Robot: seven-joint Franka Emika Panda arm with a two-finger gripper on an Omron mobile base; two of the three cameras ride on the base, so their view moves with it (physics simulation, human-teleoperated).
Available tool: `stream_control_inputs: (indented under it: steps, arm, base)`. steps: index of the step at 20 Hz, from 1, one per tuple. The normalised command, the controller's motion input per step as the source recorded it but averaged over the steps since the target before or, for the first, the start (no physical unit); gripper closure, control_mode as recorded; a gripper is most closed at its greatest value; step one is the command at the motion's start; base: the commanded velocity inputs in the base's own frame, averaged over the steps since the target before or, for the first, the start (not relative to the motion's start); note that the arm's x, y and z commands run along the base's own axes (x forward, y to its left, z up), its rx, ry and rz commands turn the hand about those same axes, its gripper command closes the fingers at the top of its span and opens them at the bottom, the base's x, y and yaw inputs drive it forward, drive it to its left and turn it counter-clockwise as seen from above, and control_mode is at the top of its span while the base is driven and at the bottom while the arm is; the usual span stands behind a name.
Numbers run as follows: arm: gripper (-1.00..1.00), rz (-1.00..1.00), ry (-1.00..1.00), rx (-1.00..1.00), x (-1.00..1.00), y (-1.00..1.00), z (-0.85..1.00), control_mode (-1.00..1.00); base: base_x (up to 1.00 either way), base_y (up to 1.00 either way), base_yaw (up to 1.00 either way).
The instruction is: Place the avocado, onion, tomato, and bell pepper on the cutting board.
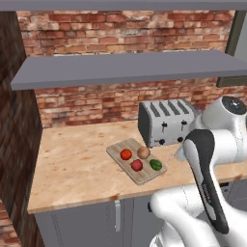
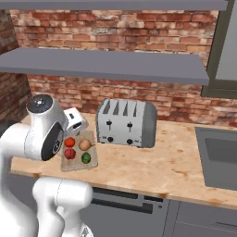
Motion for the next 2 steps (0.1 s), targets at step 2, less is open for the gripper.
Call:
stream_control_inputs:
  steps: [2]
  arm:
    - [-1.00, -0.21, 0.01, 0.00, -0.65, -0.76, 0.58, -1.00]
  base:
    - [0.00, 0.00, 0.00]
